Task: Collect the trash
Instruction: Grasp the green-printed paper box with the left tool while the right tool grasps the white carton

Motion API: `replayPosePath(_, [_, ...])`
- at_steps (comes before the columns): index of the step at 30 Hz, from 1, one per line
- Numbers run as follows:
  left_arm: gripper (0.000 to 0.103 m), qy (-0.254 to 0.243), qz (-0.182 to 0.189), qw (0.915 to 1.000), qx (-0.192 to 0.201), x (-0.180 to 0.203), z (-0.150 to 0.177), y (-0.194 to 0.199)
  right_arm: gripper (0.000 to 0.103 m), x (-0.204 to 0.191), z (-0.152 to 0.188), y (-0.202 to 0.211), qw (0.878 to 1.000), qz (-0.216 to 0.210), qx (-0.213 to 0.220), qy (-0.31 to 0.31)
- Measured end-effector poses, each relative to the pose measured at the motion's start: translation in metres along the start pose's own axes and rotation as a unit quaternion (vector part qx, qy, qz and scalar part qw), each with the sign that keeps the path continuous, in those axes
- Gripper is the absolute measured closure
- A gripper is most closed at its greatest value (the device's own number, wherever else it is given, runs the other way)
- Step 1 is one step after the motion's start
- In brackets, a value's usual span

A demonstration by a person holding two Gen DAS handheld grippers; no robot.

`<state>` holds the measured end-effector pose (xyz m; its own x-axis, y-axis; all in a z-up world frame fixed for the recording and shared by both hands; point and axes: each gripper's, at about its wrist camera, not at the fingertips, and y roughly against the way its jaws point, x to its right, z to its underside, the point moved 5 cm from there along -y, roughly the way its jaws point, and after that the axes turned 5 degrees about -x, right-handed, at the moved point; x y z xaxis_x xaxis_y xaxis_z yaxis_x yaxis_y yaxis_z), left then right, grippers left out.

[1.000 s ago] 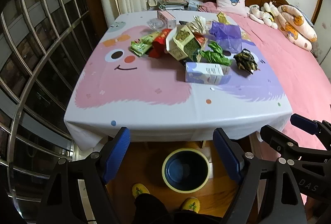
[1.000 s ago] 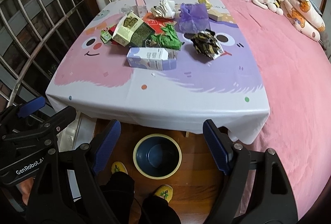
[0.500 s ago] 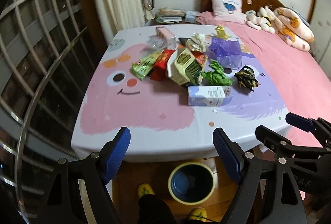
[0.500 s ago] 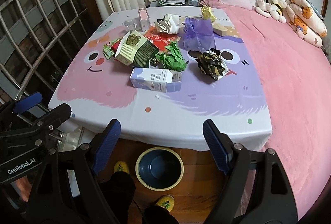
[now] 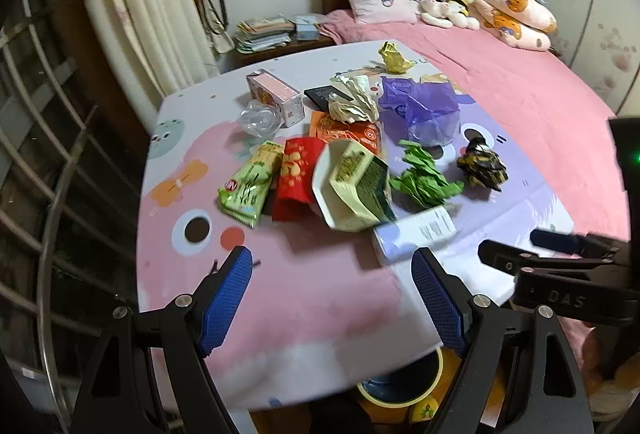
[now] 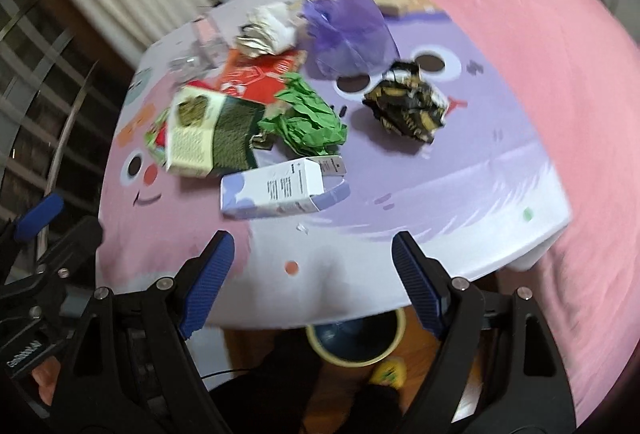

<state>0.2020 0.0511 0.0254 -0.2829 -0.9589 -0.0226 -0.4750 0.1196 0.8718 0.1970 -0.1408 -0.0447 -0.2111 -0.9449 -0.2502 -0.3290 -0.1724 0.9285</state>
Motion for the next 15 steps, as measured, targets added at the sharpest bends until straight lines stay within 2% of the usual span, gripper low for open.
replayPosePath(3, [0.019,-0.015,0.025,0.9994,-0.017,-0.019,-0.022,-0.02,0.024,-0.001,-0.008,-0.023,0.998,-0.01,-0.025,-0.059])
replayPosePath(6, [0.019,-0.033,0.043,0.998,-0.033,-0.029,-0.037,-0.04,0.024,0.001,-0.016,-0.047,0.991,-0.024,-0.041,-0.128])
replayPosePath(11, [0.019,-0.066,0.071,0.994,-0.051,-0.036,-0.062,-0.073,0.025,0.005,-0.022,-0.082,0.971,-0.039,-0.067,-0.226])
replayPosePath(15, [0.019,-0.089,0.09,0.9898,-0.066,-0.033,-0.076,-0.096,0.027,0.004,-0.025,-0.096,0.962,-0.034,-0.064,-0.262])
